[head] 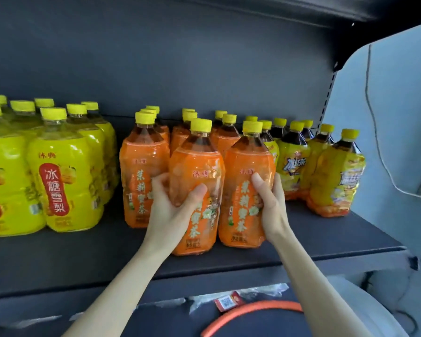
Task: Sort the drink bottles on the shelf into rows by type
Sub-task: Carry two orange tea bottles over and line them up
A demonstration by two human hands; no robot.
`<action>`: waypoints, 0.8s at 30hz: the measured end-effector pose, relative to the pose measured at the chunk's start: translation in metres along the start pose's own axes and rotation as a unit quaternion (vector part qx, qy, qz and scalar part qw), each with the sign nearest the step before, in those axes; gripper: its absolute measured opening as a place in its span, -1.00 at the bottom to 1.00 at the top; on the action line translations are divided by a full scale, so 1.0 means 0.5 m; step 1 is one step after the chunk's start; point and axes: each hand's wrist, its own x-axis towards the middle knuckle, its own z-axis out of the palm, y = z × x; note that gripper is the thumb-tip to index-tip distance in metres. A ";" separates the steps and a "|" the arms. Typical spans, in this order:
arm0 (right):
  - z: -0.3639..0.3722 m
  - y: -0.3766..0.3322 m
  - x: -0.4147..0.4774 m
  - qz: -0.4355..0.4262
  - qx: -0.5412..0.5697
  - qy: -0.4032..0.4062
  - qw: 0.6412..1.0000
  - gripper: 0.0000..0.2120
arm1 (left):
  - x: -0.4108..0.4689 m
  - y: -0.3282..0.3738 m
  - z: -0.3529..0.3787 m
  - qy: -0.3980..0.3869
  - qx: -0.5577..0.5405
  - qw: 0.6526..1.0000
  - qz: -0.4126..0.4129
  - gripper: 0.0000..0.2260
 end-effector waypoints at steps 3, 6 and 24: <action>-0.007 0.010 0.016 -0.009 -0.002 -0.020 1.000 -0.54 | 0.004 -0.010 0.013 0.011 0.036 0.999 0.000 -0.40; -0.015 0.014 0.014 -0.004 0.001 -0.051 0.999 -0.57 | 0.005 -0.022 0.020 0.066 0.116 0.991 0.013 -0.33; -0.036 0.035 -0.016 -0.020 -0.293 -0.058 0.954 -0.08 | -0.048 -0.042 0.021 0.148 0.459 0.874 0.056 -0.35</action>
